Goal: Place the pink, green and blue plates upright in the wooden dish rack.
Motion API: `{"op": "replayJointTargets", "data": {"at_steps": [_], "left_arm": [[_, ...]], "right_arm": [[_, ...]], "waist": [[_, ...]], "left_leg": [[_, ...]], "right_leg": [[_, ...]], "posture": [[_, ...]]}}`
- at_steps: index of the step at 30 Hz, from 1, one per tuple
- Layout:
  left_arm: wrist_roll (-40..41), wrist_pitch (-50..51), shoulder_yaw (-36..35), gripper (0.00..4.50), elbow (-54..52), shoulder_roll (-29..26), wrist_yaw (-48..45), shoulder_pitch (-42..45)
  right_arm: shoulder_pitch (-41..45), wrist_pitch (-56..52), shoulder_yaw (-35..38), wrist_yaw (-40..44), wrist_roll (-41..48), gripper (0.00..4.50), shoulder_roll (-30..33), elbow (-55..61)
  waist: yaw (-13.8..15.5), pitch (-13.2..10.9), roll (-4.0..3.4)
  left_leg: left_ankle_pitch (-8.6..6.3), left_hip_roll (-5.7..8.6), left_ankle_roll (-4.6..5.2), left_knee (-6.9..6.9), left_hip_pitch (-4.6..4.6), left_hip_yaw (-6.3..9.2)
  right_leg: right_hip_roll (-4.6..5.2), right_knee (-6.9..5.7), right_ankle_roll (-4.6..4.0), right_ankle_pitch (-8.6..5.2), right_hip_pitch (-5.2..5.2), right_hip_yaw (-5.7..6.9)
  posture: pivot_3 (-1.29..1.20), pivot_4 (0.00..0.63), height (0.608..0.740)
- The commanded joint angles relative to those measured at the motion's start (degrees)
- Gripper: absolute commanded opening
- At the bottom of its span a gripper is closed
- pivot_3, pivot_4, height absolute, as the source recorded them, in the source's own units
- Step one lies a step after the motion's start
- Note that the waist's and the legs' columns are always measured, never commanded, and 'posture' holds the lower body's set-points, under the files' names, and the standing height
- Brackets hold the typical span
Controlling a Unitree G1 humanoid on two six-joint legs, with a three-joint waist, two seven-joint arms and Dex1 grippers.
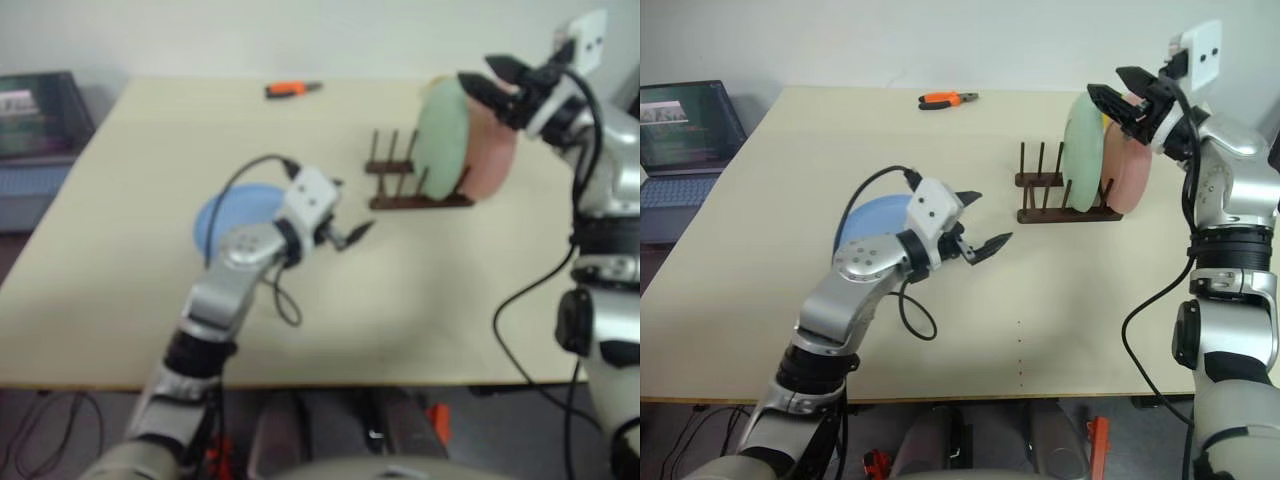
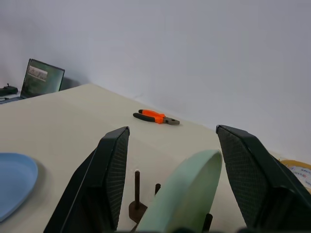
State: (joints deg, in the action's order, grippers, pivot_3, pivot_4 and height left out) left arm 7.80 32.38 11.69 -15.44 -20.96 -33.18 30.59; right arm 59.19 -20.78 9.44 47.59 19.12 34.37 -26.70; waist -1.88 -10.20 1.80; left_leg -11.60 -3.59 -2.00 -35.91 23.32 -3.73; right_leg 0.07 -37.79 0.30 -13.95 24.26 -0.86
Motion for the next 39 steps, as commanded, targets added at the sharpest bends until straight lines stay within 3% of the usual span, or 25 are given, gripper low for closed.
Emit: {"op": "replayJointTargets", "data": {"at_steps": [1, 9, 14, 19, 22, 30, 39], "left_arm": [[2.72, 3.86, -8.75, 4.5, -5.22, -4.12, 0.44, 0.71], [7.32, 12.64, -26.81, 4.5, -2.78, -20.78, -1.89, 0.35], [6.37, 15.01, -30.61, 4.5, 4.18, -27.21, -1.05, -3.36], [6.31, 15.55, -29.6, 4.5, 9.27, -26.94, 0.02, -3.89], [4.77, 13.19, -24.62, 4.5, 15.47, -25.24, -0.3, -2.67], [6.18, 13.98, -20.01, 4.5, 25.78, -20.67, -2.16, 2.98], [5.67, 14.83, -19.56, 4.5, 28.16, -19.79, 0.08, 3.73]], "right_arm": [[0.49, -3.22, -2.72, 6.36, 1.49, 3.09, 4.74, 12.5], [-4.55, -7.74, -9.53, 12.64, 3.55, 3.09, 4.98, 27.83], [-8.0, -8.56, -15.07, 9.6, 1.72, 3.09, -0.1, 33.63], [-9.78, -5.17, -20.95, 6.24, -4.13, 3.09, -3.71, 34.49], [-11.09, -3.0, -24.65, 3.88, -8.05, 3.09, -6.43, 34.26], [-14.11, -2.4, -26.32, 1.97, -11.74, 3.09, -8.27, 36.02], [-15.71, -2.9, -25.95, 1.17, -13.12, 3.09, -7.97, 36.68]], "waist": [[-0.02, -0.01, -0.03], [-0.1, -0.05, 0.05], [-0.05, -0.05, 0.05], [0.42, -0.04, 0.3], [0.45, 0.02, 0.38], [0.3, 0.08, 0.53], [0.1, 0.08, 0.53]], "left_leg": [[0.0, -0.01, 0.0, 0.01, 0.08, 0.01], [0.0, -0.07, -0.01, 0.06, 0.02, 0.1], [0.0, -0.07, -0.01, 0.09, -0.06, 0.02], [0.0, -0.08, -0.02, 0.03, 0.05, 0.08], [0.0, -0.06, -0.02, 0.03, 0.06, 0.1], [0.0, -0.04, -0.02, -0.07, 0.26, 0.09], [0.0, -0.07, -0.02, -0.07, 0.23, 0.15]], "right_leg": [[0.0, -0.02, 0.0, 0.0, 0.09, 0.0], [-0.04, -0.06, -0.1, -0.07, 0.08, 0.11], [0.02, -0.09, -0.11, -0.07, 0.07, 0.08], [0.09, -0.08, -0.13, -0.08, 0.11, 0.23], [0.14, -0.06, -0.13, -0.08, 0.09, 0.24], [0.11, -0.09, -0.14, -0.07, 0.16, 0.4], [0.08, -0.2, -0.18, -0.09, 0.19, 0.39]], "posture": [[0.0, 0.15, 0.74], [0.0, 0.15, 0.74], [0.0, 0.15, 0.74], [0.0, 0.15, 0.74], [0.0, 0.15, 0.74], [0.0, 0.15, 0.74], [0.0, 0.15, 0.74]]}}
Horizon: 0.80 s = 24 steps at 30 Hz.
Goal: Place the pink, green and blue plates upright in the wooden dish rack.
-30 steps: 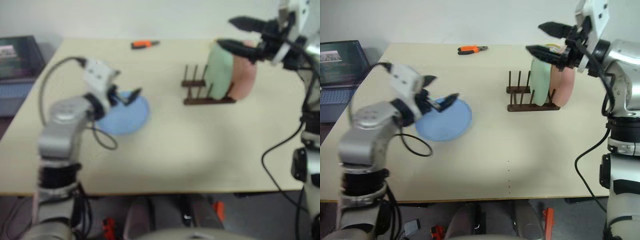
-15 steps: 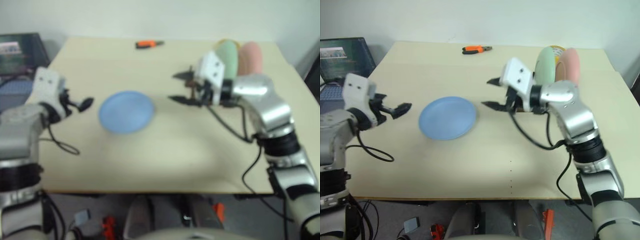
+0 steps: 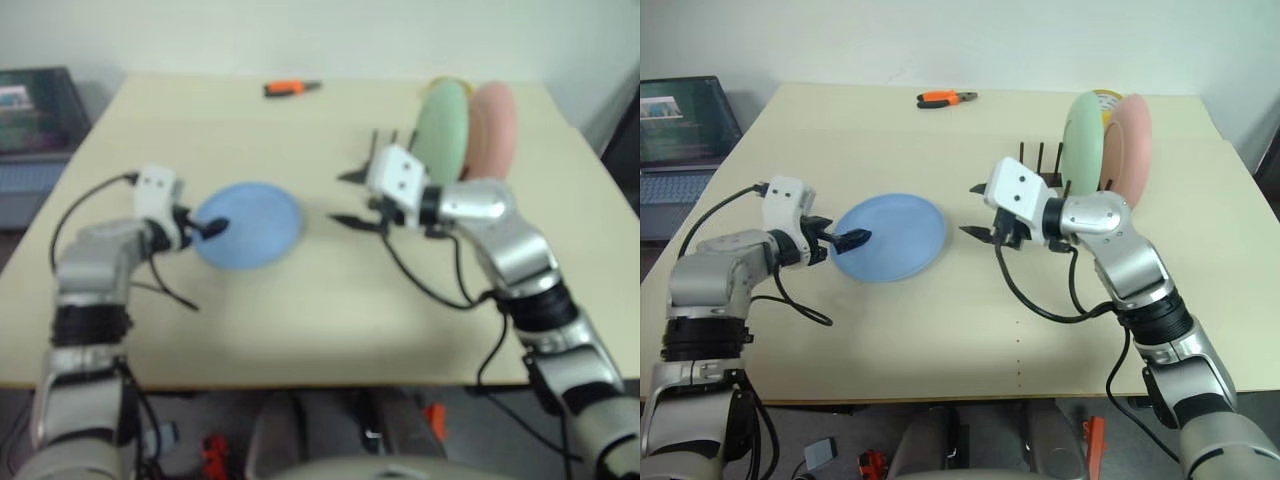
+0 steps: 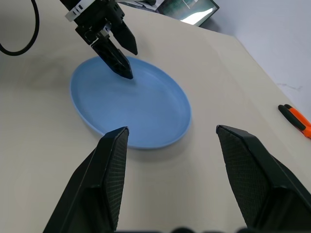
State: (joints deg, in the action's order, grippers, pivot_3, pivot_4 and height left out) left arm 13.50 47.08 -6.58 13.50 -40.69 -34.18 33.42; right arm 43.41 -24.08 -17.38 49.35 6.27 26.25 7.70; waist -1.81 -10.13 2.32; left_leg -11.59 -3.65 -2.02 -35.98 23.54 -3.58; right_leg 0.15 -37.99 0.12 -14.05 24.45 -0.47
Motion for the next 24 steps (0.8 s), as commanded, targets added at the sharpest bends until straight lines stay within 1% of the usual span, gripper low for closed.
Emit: {"op": "replayJointTargets", "data": {"at_steps": [1, 6, 10, 13, 14, 15, 16, 19, 20, 21, 23, 24], "left_arm": [[-0.36, 0.01, -1.37, 4.5, 0.02, 0.06, 1.72, 0.88], [-0.73, -0.12, -1.61, 4.5, 1.97, 1.19, 4.41, 1.21], [0.02, -0.54, -1.32, 4.5, 4.27, 4.21, 5.16, 2.21], [-0.31, -1.01, -1.16, 4.5, 5.1, 5.27, 5.82, 2.82], [-0.24, -1.03, -1.33, 4.15, 4.96, 5.54, 6.02, 2.95], [-0.01, -1.04, -1.46, 3.91, 4.83, 5.8, 5.96, 3.07], [0.09, -1.04, -1.52, 3.58, 4.81, 5.95, 6.02, 3.17], [0.13, -1.29, -2.03, 2.46, 5.3, 6.24, 6.79, 3.58], [0.09, -1.54, -2.32, 2.17, 5.52, 6.34, 7.18, 3.78], [0.07, -1.76, -2.55, 1.72, 5.69, 6.39, 7.55, 3.99], [0.42, -1.99, -3.09, 1.04, 5.7, 6.56, 7.95, 4.58], [0.73, -2.02, -3.61, 0.62, 5.36, 6.8, 8.27, 4.99]], "right_arm": [[0.06, 0.42, 0.88, -0.6, -0.4, 3.09, 0.08, 2.17], [-0.06, 0.56, 0.73, -0.7, -0.91, 3.09, 0.07, 1.97], [0.17, 0.82, 0.55, -0.67, -1.2, 3.09, 0.05, 1.52], [0.23, 0.97, 0.39, -0.6, -1.66, 3.09, 0.22, 1.54], [0.22, 0.92, 0.45, -0.63, -1.68, 3.15, 0.23, 1.57], [0.21, 0.91, 0.47, -0.71, -1.77, 3.15, 0.23, 1.51], [0.17, 0.9, 0.45, -0.79, -1.88, 3.15, 0.26, 1.51], [-0.1, 0.79, 0.45, -0.83, -1.97, 3.15, 0.29, 1.8], [-0.2, 0.77, 0.46, -0.82, -2.05, 3.15, 0.27, 1.88], [-0.26, 0.77, 0.46, -0.82, -2.13, 3.15, 0.26, 1.93], [-0.24, 0.82, 0.4, -0.87, -2.36, 3.15, 0.24, 1.82], [-0.2, 0.94, 0.35, -0.89, -2.55, 3.15, 0.23, 1.66]], "waist": [[0.05, 0.0, 0.0], [0.07, 0.0, 0.01], [0.17, 0.01, 0.01], [0.16, 0.01, 0.02], [0.16, 0.01, 0.02], [0.16, 0.01, 0.02], [0.16, 0.01, 0.02], [0.16, 0.01, 0.02], [0.16, 0.01, 0.02], [0.16, 0.01, 0.02], [0.16, 0.01, 0.02], [0.16, 0.01, 0.02]], "left_leg": [[0.0, 0.01, 0.0, 0.0, 0.0, 0.0], [0.0, 0.02, 0.0, -0.01, 0.0, 0.03], [0.0, 0.03, 0.0, -0.01, 0.01, 0.01], [0.0, 0.04, 0.0, -0.04, 0.01, 0.0], [0.0, 0.04, 0.0, -0.04, 0.01, 0.0], [0.0, 0.03, 0.0, -0.04, 0.01, 0.01], [0.0, 0.03, 0.0, -0.04, 0.01, 0.01], [0.0, 0.04, 0.0, -0.04, 0.01, 0.01], [0.0, 0.04, 0.0, -0.04, 0.01, 0.01], [0.0, 0.04, 0.0, -0.04, 0.01, 0.02], [0.0, 0.04, 0.0, -0.04, 0.01, 0.02], [0.0, 0.04, 0.0, -0.04, 0.01, 0.01]], "right_leg": [[0.01, 0.0, 0.0, 0.0, 0.0, -0.01], [0.02, 0.0, 0.01, 0.0, 0.0, -0.02], [0.02, 0.0, 0.0, 0.0, -0.01, 0.0], [0.02, -0.01, 0.01, 0.01, -0.02, 0.0], [0.02, -0.01, 0.01, 0.01, -0.02, 0.0], [0.02, -0.02, 0.01, 0.01, -0.02, 0.0], [0.02, -0.02, 0.01, 0.01, -0.02, 0.01], [0.02, -0.02, 0.01, 0.01, -0.02, 0.01], [0.02, -0.02, 0.01, 0.01, -0.02, 0.01], [0.02, -0.01, 0.01, 0.01, -0.02, 0.0], [0.02, -0.01, 0.01, 0.01, -0.02, 0.0], [0.02, -0.01, 0.01, 0.01, -0.02, 0.01]], "posture": [[0.0, 0.15, 0.74], [0.0, 0.15, 0.74], [0.0, 0.15, 0.74], [0.0, 0.15, 0.74], [0.0, 0.15, 0.74], [0.0, 0.15, 0.74], [0.0, 0.15, 0.74], [0.0, 0.15, 0.74], [0.0, 0.15, 0.74], [0.0, 0.15, 0.74], [0.0, 0.15, 0.74], [0.0, 0.15, 0.74]]}}
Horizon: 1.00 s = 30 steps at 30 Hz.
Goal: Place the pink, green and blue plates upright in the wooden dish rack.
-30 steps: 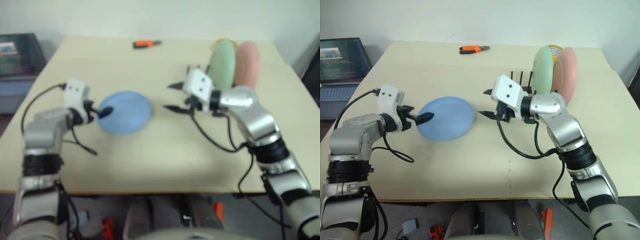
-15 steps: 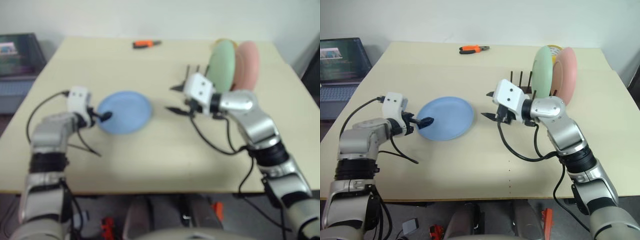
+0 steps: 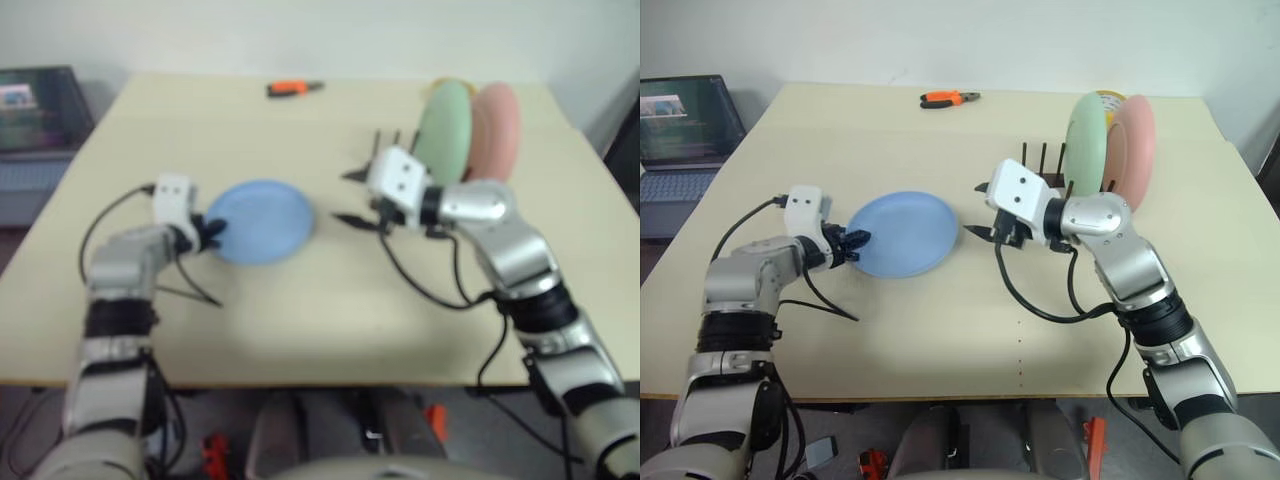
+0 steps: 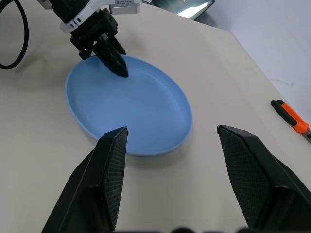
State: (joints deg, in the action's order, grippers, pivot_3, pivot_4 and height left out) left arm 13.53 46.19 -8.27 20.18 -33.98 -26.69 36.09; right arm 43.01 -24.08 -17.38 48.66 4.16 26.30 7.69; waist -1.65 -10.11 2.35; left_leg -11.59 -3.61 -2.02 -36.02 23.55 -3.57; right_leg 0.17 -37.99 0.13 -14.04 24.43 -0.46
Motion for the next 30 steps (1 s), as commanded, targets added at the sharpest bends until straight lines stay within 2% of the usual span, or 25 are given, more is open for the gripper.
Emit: {"op": "replayJointTargets", "data": {"at_steps": [1, 2, 8, 13, 19, 25, 30], "left_arm": [[0.92, -1.15, -2.3, 0.23, -1.77, 0.28, 1.05, 2.63], [1.35, -1.15, -2.98, 0.02, -2.26, 0.61, 1.44, 3.1], [3.16, 0.0, -5.57, 0.02, -6.22, 2.08, 4.31, 5.61], [2.37, 0.36, -5.21, 0.02, -8.25, 1.98, 6.17, 7.03], [0.85, 2.08, -2.98, 0.02, -13.59, 1.4, 7.81, 9.32], [2.75, 6.3, -3.1, 0.02, -18.8, 2.35, 7.79, 10.58], [2.88, 7.91, -2.93, 0.02, -20.53, 1.81, 7.47, 9.9]], "right_arm": [[0.21, 1.06, 0.32, -0.2, -0.67, 3.15, 0.17, 1.51], [0.31, 1.24, 0.28, -0.21, -0.94, 3.15, 0.12, 1.25], [1.08, 3.29, -0.23, -0.39, -2.2, 3.15, -0.54, -0.12], [2.03, 6.26, -1.56, -0.26, -3.64, 3.15, -2.05, -1.67], [2.54, 9.49, -6.49, -0.74, -7.08, 3.15, -5.75, -3.22], [3.54, 18.55, -12.98, -5.38, -15.82, 3.15, -10.59, -13.63], [4.88, 22.98, -13.96, -7.16, -19.55, 3.15, -12.07, -19.58]], "waist": [[0.01, 0.0, 0.01], [0.0, 0.01, 0.01], [-0.07, 0.01, 0.01], [-0.11, 0.01, 0.01], [-0.08, 0.01, 0.02], [-0.14, 0.01, 0.02], [-0.14, 0.01, 0.02]], "left_leg": [[0.0, 0.0, 0.0, 0.0, 0.01, 0.0], [0.0, 0.0, 0.0, 0.0, 0.01, 0.0], [0.0, 0.0, 0.0, -0.02, -0.03, 0.01], [0.0, -0.01, -0.01, 0.0, -0.02, 0.01], [0.0, 0.0, -0.01, -0.01, -0.01, 0.01], [0.01, 0.01, -0.02, -0.03, -0.03, 0.0], [0.01, 0.0, -0.02, -0.02, -0.03, 0.02]], "right_leg": [[0.0, 0.0, 0.0, 0.0, 0.0, 0.01], [0.0, 0.0, 0.0, 0.0, -0.01, 0.02], [0.0, -0.02, 0.01, 0.01, -0.04, 0.0], [-0.02, -0.01, 0.01, 0.0, -0.03, 0.02], [-0.01, 0.0, 0.01, 0.01, -0.03, 0.01], [-0.01, -0.03, 0.02, 0.01, -0.04, -0.01], [-0.01, -0.02, 0.02, 0.01, -0.03, -0.03]], "posture": [[0.0, 0.15, 0.74], [0.0, 0.15, 0.74], [0.0, 0.15, 0.74], [0.0, 0.15, 0.74], [0.0, 0.15, 0.74], [0.0, 0.15, 0.74], [0.0, 0.15, 0.74]]}}
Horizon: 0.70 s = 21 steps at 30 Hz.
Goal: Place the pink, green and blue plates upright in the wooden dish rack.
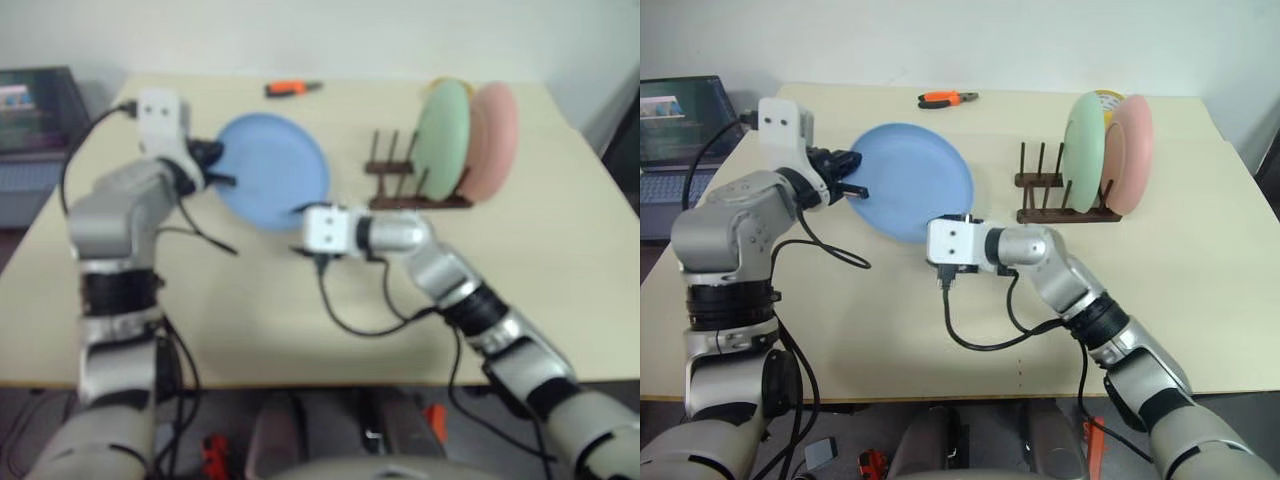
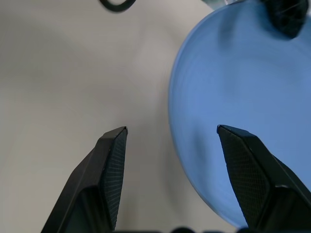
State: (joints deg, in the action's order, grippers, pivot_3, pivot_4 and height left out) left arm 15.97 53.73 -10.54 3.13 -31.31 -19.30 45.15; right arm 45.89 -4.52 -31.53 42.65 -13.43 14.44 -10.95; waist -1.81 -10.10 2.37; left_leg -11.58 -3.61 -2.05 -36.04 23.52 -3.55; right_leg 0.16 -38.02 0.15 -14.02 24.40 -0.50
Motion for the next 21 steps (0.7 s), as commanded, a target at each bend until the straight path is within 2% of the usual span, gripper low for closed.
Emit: {"op": "replayJointTargets", "data": {"at_steps": [1, 11, 20, 21], "left_arm": [[0.53, 0.73, -0.76, 0.02, -3.89, -0.84, 0.1, 0.77], [1.32, 3.3, -1.36, 0.02, -6.48, -0.51, 0.41, 0.09], [0.91, 3.15, -0.6, 0.0, -6.85, -0.39, 0.7, -0.89], [0.95, 3.13, -0.6, 0.0, -6.82, -0.38, 0.73, -0.88]], "right_arm": [[2.05, 4.05, 0.21, -1.25, -2.28, 3.15, -0.45, -1.77], [3.18, 8.06, 0.57, -3.28, -5.23, 3.15, -2.33, -7.54], [3.16, 8.78, 1.39, -3.47, -5.61, 0.02, -3.07, -8.07], [3.14, 8.82, 1.44, -3.42, -5.63, 0.02, -3.09, -8.1]], "waist": [[0.02, 0.0, 0.0], [-0.02, 0.0, 0.0], [0.01, 0.0, 0.0], [0.01, 0.0, 0.0]], "left_leg": [[0.0, 0.0, 0.0, 0.0, 0.0, 0.01], [0.0, 0.0, -0.01, 0.0, -0.02, 0.08], [0.0, 0.0, -0.01, 0.0, -0.02, 0.08], [0.0, 0.0, -0.01, -0.01, -0.01, 0.08]], "right_leg": [[0.0, 0.0, 0.0, 0.0, 0.0, 0.0], [0.0, -0.03, -0.01, 0.0, 0.0, -0.02], [0.01, -0.04, -0.02, 0.01, 0.0, -0.02], [0.01, -0.03, -0.01, 0.01, -0.01, -0.01]], "posture": [[0.0, 0.15, 0.74], [0.0, 0.15, 0.74], [0.0, 0.15, 0.74], [0.0, 0.15, 0.74]]}}
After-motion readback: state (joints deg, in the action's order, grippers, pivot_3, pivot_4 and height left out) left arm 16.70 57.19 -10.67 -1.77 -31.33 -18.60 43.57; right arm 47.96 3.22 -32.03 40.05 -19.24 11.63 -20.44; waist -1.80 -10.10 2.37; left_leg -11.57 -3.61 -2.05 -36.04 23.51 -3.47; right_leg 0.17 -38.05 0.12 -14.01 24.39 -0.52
